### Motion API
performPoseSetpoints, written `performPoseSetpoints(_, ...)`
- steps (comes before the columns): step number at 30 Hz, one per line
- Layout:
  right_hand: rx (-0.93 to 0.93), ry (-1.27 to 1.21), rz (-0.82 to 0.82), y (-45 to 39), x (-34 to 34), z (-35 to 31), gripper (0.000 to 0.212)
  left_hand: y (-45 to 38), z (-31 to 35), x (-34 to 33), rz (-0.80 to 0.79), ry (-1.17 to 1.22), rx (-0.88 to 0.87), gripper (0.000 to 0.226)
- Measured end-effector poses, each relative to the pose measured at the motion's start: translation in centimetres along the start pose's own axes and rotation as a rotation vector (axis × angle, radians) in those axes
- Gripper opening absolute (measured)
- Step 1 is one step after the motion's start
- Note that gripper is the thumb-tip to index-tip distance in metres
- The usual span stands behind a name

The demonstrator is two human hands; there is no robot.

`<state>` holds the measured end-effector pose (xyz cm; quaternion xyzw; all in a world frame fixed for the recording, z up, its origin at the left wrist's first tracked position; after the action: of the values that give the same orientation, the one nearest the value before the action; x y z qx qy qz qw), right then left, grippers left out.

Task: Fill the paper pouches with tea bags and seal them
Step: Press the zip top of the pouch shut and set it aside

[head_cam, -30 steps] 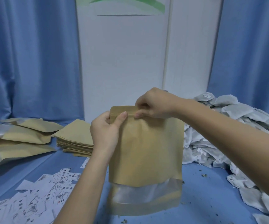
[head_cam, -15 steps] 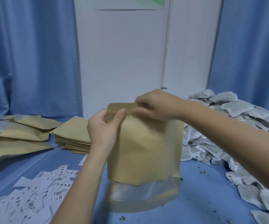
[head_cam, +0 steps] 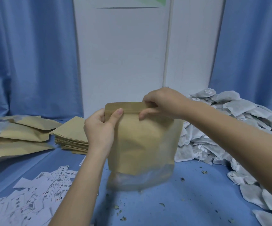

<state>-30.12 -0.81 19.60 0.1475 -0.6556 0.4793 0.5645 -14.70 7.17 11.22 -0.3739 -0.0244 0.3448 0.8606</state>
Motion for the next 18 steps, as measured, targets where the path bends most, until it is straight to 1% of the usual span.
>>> performPoseSetpoints(1,-0.010,0.021,0.023,0.1,0.0,0.3,0.055,-0.1,-0.1,0.1,0.001,0.023,0.004,0.050)
performPoseSetpoints(6,-0.026,0.143,0.105,0.7,-0.4,1.4,0.060,0.0,-0.3,0.0,-0.016,0.050,0.011,0.048)
performPoseSetpoints(8,-0.053,0.164,0.117,1.1,-0.1,2.2,0.062,-0.2,-0.5,0.8,0.023,0.059,0.010,0.050)
performPoseSetpoints(10,-0.104,0.131,0.100,1.6,-0.2,3.2,0.062,-0.2,-0.8,1.6,0.043,0.080,0.020,0.056)
performPoseSetpoints(12,-0.116,0.058,0.089,2.0,-0.9,3.6,0.062,-0.2,-0.7,1.9,0.037,0.071,0.018,0.063)
performPoseSetpoints(15,-0.103,-0.010,0.097,1.9,-0.7,3.5,0.063,-0.2,-0.9,2.0,0.041,0.080,0.031,0.061)
performPoseSetpoints(18,-0.087,0.058,0.100,1.4,0.0,2.7,0.055,0.0,-1.3,1.8,0.046,0.116,0.015,0.058)
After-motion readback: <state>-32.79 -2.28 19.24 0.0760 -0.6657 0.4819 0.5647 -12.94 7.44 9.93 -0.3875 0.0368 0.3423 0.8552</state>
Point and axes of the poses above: each hand's wrist, its own y-axis away from the middle knuckle, its own x-axis out of the back of the hand, z = x × y, the point moved 4 cm from there along -y, towards the middle knuckle, and after that the axes turned 7 degrees about -x, right-handed, at the moved point
